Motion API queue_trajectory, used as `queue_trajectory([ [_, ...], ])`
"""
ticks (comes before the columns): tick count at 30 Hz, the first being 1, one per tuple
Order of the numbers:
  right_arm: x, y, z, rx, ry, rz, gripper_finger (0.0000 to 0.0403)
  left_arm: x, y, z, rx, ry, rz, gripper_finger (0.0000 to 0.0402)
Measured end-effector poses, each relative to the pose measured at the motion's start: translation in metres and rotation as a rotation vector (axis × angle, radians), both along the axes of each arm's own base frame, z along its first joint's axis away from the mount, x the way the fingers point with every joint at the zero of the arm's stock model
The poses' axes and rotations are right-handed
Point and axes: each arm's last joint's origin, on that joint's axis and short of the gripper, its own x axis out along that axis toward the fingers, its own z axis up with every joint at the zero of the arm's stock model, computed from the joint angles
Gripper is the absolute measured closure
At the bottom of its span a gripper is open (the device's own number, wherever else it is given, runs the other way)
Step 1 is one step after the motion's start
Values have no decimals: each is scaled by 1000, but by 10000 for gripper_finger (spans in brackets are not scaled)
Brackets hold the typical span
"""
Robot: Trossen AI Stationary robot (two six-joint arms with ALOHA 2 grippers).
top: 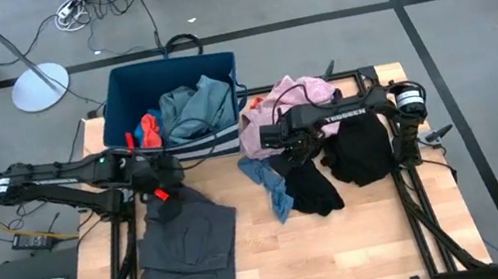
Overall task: Sort clothes
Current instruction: Put the black underwear into the blue laundry bin
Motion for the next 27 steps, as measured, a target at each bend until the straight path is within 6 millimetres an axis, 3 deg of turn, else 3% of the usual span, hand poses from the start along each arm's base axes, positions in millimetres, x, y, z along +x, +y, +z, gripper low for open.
queue_trajectory([
  [10, -8, -13, -35, 28, -44, -20, 271, -2, 0, 2, -42, -11, 78, 239],
  [18, -28, -20, -69, 78, -66, -30, 278, -2, 0, 2, -62, -9, 109, 239],
  [21, -33, -20, -75, 97, -64, -16, 300, -2, 0, 2, -62, -9, 109, 239],
  [25, -32, -18, -74, 127, -65, 45, 378, -2, 0, 2, -63, -10, 109, 239],
  [27, -30, -16, -68, 118, -65, 60, 390, -2, 0, 2, -63, -9, 109, 239],
])
